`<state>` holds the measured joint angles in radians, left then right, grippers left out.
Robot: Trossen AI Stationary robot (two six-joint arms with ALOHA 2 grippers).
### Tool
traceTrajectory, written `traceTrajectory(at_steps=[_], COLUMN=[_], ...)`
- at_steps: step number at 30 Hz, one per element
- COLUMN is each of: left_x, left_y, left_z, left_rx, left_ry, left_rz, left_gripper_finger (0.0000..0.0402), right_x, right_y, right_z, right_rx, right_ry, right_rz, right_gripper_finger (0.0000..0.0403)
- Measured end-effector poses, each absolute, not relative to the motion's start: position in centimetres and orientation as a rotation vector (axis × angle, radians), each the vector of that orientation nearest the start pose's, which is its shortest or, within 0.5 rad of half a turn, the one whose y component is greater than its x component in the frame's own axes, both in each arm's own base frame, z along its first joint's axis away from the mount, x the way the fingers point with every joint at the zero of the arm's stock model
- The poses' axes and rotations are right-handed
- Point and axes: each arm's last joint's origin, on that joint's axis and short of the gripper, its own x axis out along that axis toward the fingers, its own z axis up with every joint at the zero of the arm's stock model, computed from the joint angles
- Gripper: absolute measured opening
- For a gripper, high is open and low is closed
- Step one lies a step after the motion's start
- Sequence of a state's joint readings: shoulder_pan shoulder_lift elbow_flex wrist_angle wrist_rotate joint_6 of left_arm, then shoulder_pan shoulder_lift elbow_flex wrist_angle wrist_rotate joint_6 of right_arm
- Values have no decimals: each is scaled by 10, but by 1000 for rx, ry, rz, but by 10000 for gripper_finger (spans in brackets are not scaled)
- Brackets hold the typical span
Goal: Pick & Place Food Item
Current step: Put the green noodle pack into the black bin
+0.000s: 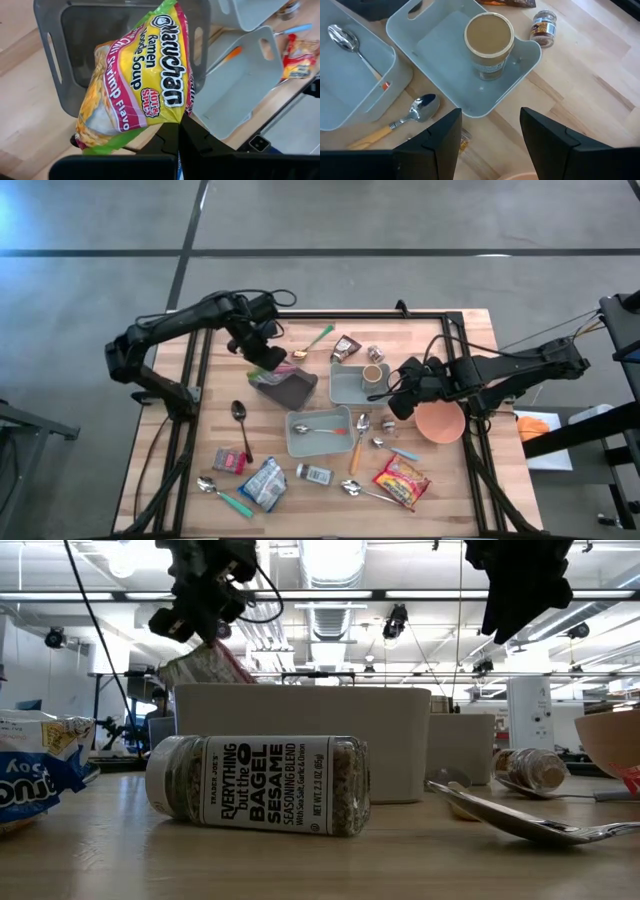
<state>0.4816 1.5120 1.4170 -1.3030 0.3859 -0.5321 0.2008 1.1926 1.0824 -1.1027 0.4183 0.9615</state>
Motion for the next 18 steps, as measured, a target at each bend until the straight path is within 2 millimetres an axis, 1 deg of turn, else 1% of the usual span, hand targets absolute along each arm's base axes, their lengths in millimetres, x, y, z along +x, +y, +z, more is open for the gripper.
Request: traceTrajectory(at_steps=[8,18], left_x=[247,253], left_y=[119,130], left_z=[298,283], left_rx=[-1089,-1136], left_ry=[1343,1385], left_rz=[470,531], left_gripper_finger=[0,0], right_x=[204,205], right_y=[30,30], right_z=[297,297], right_rx=[477,474], right_ry=[921,917], right_rz=[-685,-679], right_gripper_finger=[200,200])
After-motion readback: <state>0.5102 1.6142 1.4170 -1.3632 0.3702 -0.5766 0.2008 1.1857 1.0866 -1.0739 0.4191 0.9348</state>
